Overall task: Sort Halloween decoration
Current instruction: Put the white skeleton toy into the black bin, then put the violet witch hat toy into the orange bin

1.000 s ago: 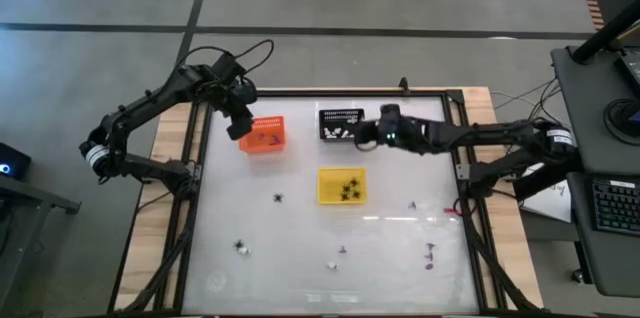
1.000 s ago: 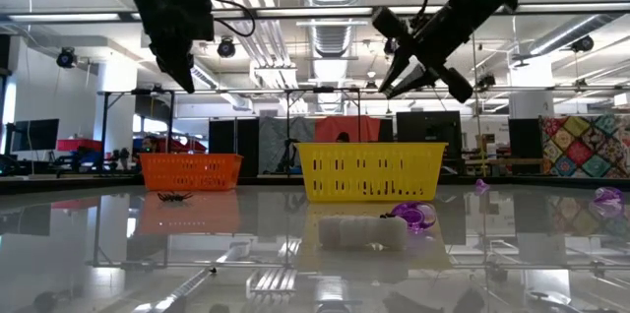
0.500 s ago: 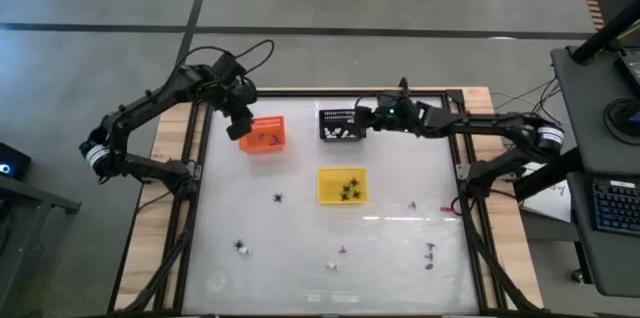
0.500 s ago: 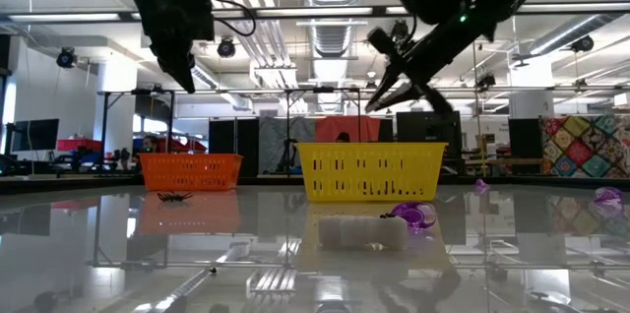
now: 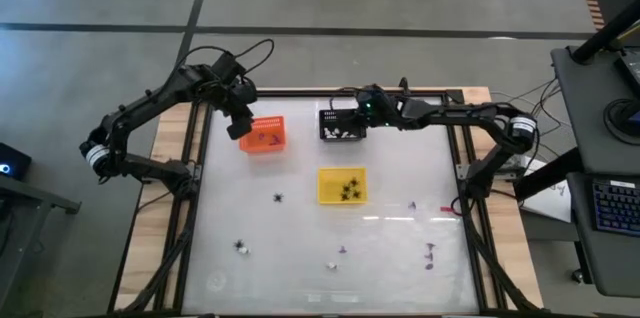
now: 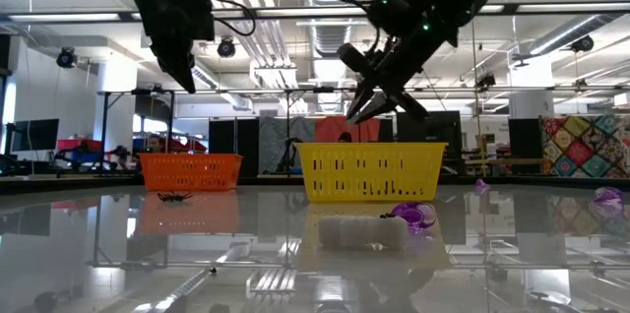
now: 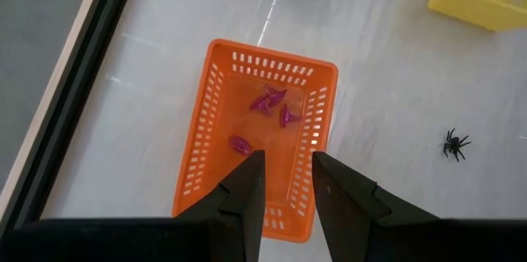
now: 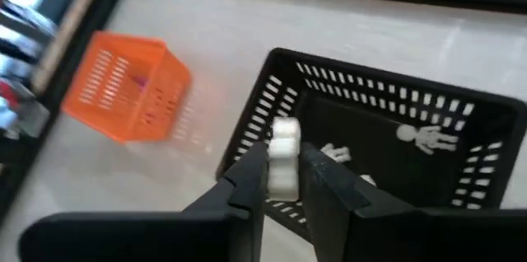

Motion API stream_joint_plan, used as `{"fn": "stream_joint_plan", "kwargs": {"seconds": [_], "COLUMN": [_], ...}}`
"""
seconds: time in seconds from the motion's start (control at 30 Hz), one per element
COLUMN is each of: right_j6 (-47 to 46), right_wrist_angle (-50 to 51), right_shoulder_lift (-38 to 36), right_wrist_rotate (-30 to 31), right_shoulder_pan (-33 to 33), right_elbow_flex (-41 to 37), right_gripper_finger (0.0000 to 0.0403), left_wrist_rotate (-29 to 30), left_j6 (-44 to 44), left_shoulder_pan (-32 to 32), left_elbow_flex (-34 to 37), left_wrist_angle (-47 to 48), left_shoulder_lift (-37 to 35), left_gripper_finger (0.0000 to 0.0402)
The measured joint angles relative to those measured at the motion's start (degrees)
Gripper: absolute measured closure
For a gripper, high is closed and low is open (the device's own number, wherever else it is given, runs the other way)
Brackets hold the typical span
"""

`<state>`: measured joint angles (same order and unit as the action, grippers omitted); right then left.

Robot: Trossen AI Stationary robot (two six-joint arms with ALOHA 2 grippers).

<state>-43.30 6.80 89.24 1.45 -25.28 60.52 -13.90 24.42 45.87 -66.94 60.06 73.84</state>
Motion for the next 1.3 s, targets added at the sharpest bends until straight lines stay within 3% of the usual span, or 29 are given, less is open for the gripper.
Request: {"fn": "stream_joint_plan", "kwargs": {"seconds": [0.27,0.57,0.7,1.1,1.3], "right_j6": [5.08,7.40,6.77,6.63,1.14], "right_wrist_angle": [16.87,39.44,47.01,47.87,47.78], "right_shoulder_lift": [4.98,4.70,3.70,3.82,3.82], "right_wrist_rotate": [0.47,13.63,15.06,5.91,5.62], "right_shoulder_pan": [-0.02,-2.33,-6.31,-20.62,-23.31], "right_elbow_flex": [11.15,16.99,15.71,7.75,5.07], "right_gripper_finger": [0.0284,0.0257,0.0261,0.0266,0.0266], "left_wrist_rotate": [0.01,0.04,0.04,0.01,0.01], "left_j6": [-0.92,-0.94,-0.92,-0.94,-0.94], "left_shoulder_pan": [0.00,0.00,0.00,0.00,0.00], "left_elbow_flex": [0.00,0.02,0.00,1.74,2.23], "left_wrist_angle": [0.03,0.04,0.04,0.02,0.01], "left_shoulder_lift": [0.00,0.00,0.00,0.01,0.04], "left_gripper_finger": [0.0317,0.0317,0.0317,0.0317,0.0317]}}
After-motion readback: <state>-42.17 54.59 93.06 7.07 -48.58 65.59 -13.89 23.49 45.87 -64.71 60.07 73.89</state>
